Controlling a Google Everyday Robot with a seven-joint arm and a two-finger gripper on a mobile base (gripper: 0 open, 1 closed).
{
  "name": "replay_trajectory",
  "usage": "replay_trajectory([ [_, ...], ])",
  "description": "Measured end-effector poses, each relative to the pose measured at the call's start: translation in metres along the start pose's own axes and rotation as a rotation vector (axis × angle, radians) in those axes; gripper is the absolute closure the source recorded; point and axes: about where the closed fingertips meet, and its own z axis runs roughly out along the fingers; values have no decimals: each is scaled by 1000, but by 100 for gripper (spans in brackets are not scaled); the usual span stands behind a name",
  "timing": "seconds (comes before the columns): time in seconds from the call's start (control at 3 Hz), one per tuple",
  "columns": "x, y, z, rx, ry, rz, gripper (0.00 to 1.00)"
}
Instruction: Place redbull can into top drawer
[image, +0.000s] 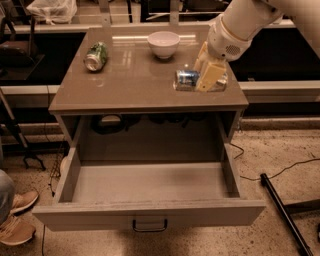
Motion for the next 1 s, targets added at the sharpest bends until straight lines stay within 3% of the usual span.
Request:
replay_trajectory([
  [0.33,-2,59,-4,-82,41,74,100],
  [0.67,1,71,6,-113,55,86,100],
  [1.0,1,69,5,-108,53,84,100],
])
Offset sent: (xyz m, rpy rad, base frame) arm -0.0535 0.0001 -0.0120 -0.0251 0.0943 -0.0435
